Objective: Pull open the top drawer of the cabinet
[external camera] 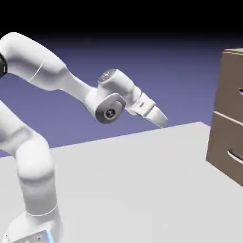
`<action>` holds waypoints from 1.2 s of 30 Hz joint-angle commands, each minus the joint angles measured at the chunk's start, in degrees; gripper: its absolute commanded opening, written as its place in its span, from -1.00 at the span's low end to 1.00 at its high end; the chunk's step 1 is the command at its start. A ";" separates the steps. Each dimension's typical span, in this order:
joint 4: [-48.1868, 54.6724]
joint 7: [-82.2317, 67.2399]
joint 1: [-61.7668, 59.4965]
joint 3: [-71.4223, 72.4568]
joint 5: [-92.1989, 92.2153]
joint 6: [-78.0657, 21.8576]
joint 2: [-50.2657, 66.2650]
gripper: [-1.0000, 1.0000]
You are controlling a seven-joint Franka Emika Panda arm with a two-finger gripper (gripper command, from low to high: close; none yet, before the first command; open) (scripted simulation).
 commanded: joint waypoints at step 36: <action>42.80 5.80 27.48 -51.79 89.71 -16.01 61.27 0.00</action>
